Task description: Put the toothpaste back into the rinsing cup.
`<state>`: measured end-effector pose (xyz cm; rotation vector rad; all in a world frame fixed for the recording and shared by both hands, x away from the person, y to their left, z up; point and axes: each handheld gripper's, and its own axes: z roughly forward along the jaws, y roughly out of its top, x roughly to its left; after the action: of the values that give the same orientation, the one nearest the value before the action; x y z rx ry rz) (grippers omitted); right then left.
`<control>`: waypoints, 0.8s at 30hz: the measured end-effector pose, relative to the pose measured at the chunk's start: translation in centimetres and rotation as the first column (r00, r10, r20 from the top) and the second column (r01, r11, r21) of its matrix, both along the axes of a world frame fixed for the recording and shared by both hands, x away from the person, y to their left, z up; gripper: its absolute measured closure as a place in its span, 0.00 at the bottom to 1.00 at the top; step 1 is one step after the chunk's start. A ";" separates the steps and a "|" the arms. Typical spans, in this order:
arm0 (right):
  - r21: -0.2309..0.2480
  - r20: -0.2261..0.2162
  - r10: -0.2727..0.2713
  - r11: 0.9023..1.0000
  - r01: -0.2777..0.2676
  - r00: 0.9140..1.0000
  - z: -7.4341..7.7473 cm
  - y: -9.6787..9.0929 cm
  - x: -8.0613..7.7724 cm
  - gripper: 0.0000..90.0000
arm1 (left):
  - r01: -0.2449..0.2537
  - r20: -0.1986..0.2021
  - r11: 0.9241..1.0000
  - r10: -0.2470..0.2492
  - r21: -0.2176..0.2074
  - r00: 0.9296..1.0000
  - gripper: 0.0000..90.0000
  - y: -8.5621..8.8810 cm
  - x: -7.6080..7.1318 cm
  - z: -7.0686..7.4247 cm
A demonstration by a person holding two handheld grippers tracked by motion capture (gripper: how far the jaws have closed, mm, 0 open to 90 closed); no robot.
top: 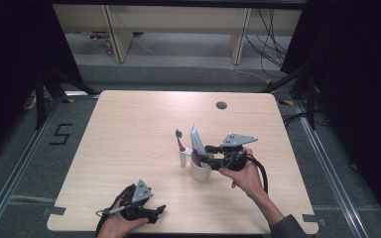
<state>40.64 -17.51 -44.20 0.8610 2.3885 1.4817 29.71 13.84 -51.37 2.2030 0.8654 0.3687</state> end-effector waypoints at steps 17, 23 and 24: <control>0.040 -0.016 -0.056 0.998 0.057 0.998 1.0 -2.8 -0.2 0.48 | -0.015 0.006 1.000 0.015 -0.013 1.000 0.24 0.0 0.0 0.1; 0.048 -0.017 -0.079 0.996 0.080 0.997 1.3 -3.8 -0.4 0.45 | -0.014 0.006 1.000 0.014 -0.012 1.000 0.24 0.0 0.0 0.1; 0.046 -0.030 -0.090 0.995 0.091 0.996 1.4 -4.0 -0.6 0.45 | -0.014 0.006 1.000 0.014 -0.011 1.000 0.24 0.1 0.0 0.1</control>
<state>40.03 -21.51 -42.75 0.9930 2.3086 1.5072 29.70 13.90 -51.29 2.1858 0.8776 0.3765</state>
